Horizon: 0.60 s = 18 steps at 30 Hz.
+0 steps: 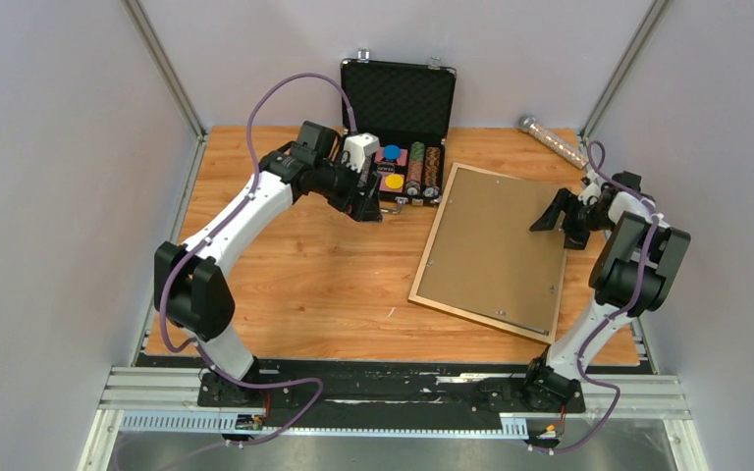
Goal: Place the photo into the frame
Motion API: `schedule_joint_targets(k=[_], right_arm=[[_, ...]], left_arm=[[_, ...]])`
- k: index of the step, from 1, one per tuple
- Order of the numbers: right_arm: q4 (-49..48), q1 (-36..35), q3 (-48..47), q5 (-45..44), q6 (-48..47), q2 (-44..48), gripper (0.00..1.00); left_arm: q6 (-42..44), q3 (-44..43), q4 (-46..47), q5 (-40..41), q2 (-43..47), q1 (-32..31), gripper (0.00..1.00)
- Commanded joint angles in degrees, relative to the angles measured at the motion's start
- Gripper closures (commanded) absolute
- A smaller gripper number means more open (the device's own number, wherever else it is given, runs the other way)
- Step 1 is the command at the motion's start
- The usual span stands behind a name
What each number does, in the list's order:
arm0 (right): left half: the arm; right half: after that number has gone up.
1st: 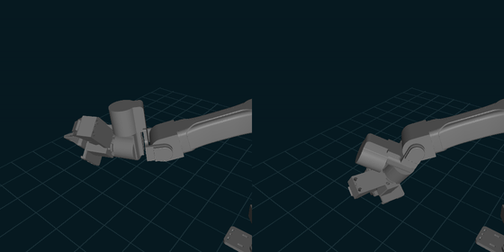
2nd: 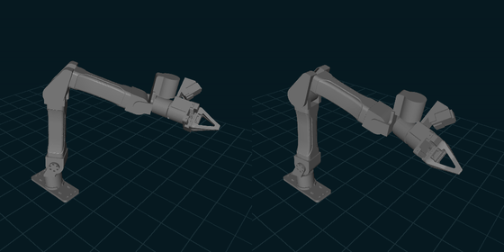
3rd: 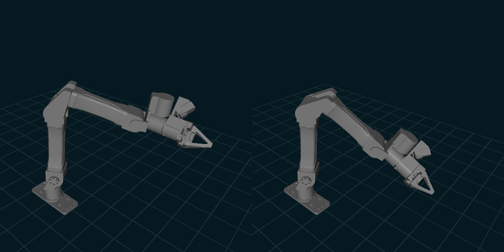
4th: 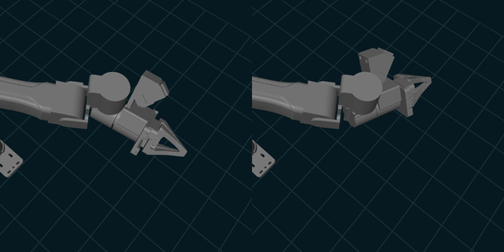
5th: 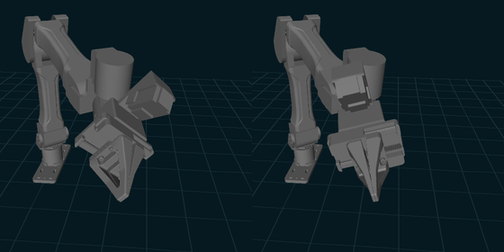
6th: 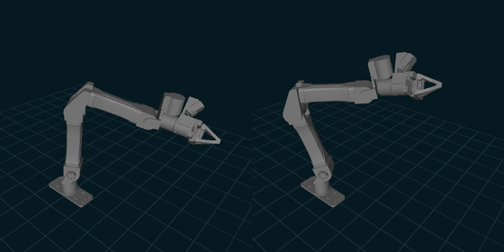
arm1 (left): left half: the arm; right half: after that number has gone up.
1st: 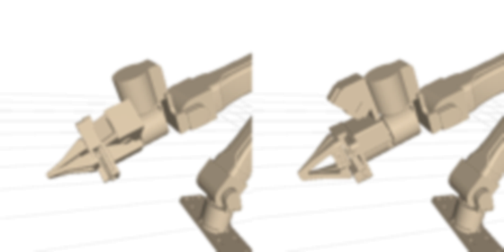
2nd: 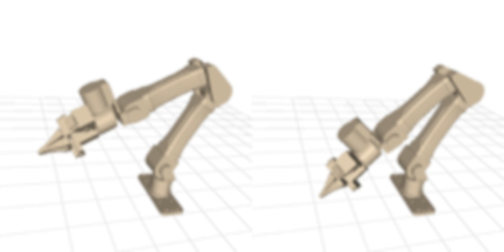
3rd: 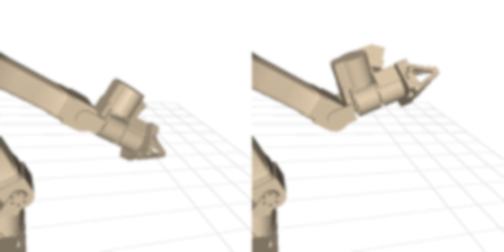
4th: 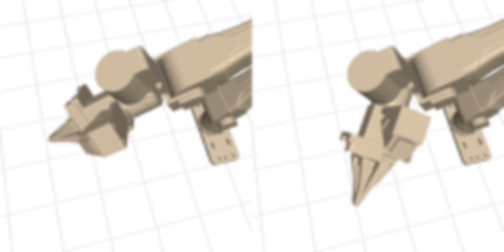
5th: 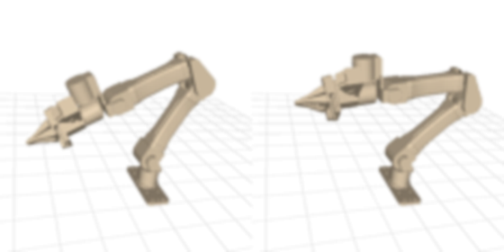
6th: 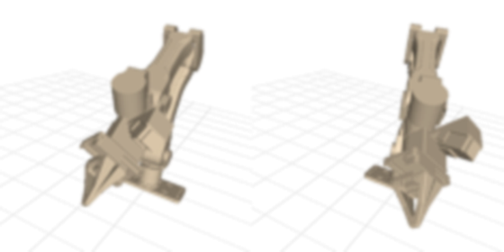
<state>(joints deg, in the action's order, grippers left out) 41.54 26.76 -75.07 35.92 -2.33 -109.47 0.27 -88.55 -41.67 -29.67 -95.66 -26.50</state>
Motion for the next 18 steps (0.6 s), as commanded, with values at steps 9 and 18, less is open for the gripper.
schedule_joint_targets(k=[9, 18], right_arm=[[3.8, -1.5, -3.5, -5.9, -0.6, 4.8, 0.18], [6.3, -1.9, -5.0, -10.7, -0.8, 7.4, 0.17]], left_arm=[[1.6, 1.8, 4.2, -0.2, -1.2, -1.1, 0.00], [1.1, 3.9, 8.0, 0.0, -2.1, -1.5, 0.00]])
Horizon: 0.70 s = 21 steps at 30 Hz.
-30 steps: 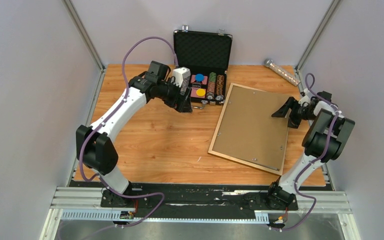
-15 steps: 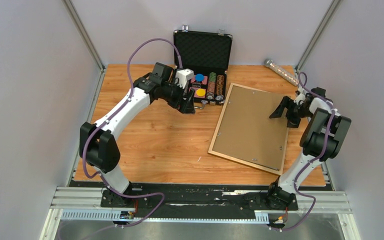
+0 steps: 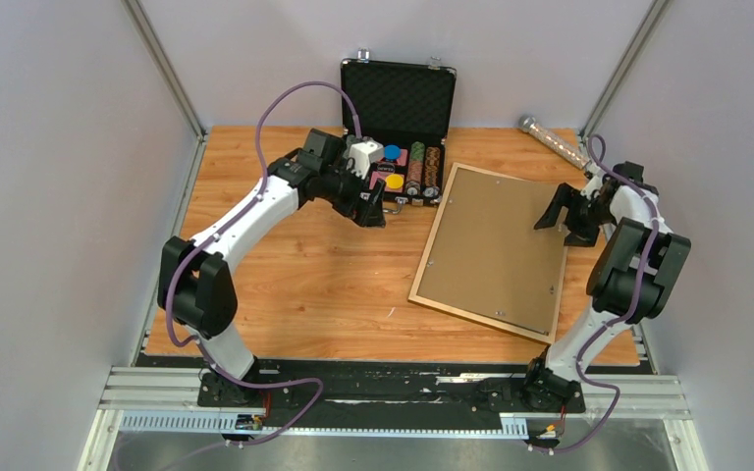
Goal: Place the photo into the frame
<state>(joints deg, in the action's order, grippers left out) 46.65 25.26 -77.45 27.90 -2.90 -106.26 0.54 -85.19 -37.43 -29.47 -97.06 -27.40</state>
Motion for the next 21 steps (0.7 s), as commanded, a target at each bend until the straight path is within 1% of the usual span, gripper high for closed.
schedule_joint_targets(k=[1, 8, 13, 21], right_arm=[[1.3, -0.4, -2.5, -3.4, -0.4, 4.6, 0.17], [0.8, -0.3, -1.2, -8.2, -1.7, 7.8, 0.17], [-2.0, -0.3, 1.8, -12.6, -3.1, 10.3, 0.18], [-6.9, 1.8, 10.9, -12.0, -5.1, 11.2, 0.19]], left_arm=[[0.5, 0.6, 4.0, -0.1, -0.9, -0.7, 0.00], [-3.0, 1.4, 7.6, 0.7, -3.0, -1.7, 0.00], [-4.8, 1.1, 10.0, 2.5, -4.7, -3.8, 0.00], [-6.7, -2.1, 11.7, 6.8, -11.2, -8.8, 0.00]])
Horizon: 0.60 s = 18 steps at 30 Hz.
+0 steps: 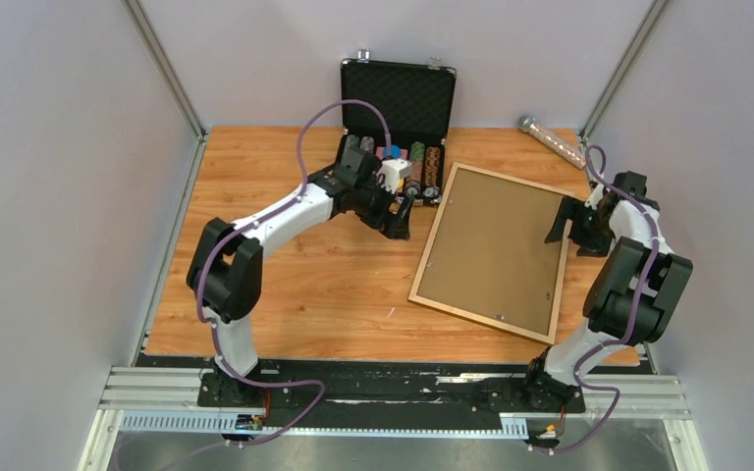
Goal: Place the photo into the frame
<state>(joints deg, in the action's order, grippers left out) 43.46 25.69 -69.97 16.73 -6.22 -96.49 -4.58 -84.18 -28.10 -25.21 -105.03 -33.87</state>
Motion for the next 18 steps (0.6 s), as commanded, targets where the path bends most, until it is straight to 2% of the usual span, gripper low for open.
schedule_joint_targets(k=[1, 18], right_arm=[[-4.2, 1.8, 4.3, -0.2, -2.0, 1.5, 0.19], [-4.3, 3.0, 15.8, 15.6, -9.9, 7.0, 0.24]], left_arm=[[-1.7, -3.4, 2.3, 3.1, -3.8, -3.1, 0.00], [0.0, -6.5, 1.4, 6.4, -14.6, -11.4, 0.00]])
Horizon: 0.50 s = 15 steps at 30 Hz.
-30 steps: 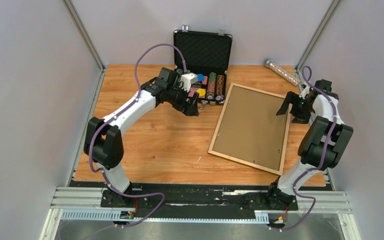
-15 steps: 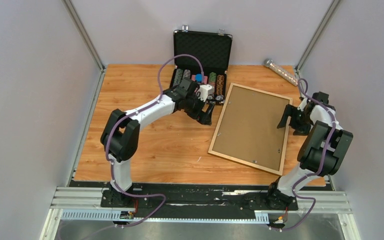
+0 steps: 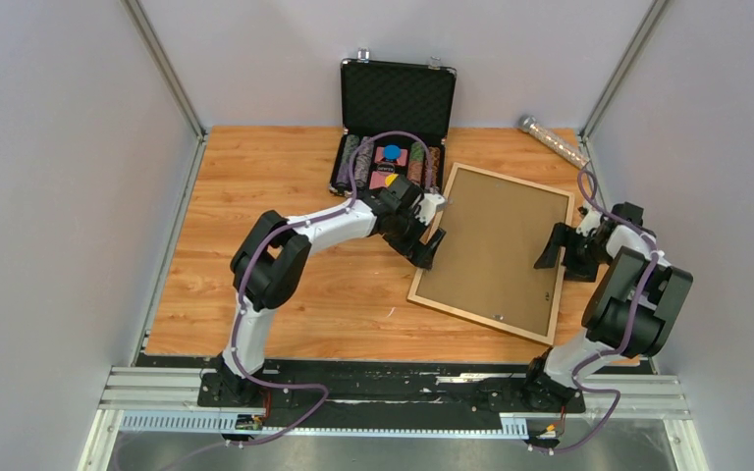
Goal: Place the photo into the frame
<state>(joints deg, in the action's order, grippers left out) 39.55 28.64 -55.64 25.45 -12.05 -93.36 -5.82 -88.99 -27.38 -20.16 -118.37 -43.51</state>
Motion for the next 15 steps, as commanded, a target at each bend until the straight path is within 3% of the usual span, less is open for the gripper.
schedule_joint_targets(k=[1, 15], right_arm=[[0.2, 0.1, 1.9, 8.0, -5.3, 4.3, 0.24], [13.6, -0.2, 5.4, 21.0, -22.6, 8.5, 0.27]], left_arm=[[1.4, -1.4, 0.5, 1.5, -1.5, -1.9, 0.00], [9.5, 3.2, -2.4, 8.3, 0.0, -3.3, 0.01]])
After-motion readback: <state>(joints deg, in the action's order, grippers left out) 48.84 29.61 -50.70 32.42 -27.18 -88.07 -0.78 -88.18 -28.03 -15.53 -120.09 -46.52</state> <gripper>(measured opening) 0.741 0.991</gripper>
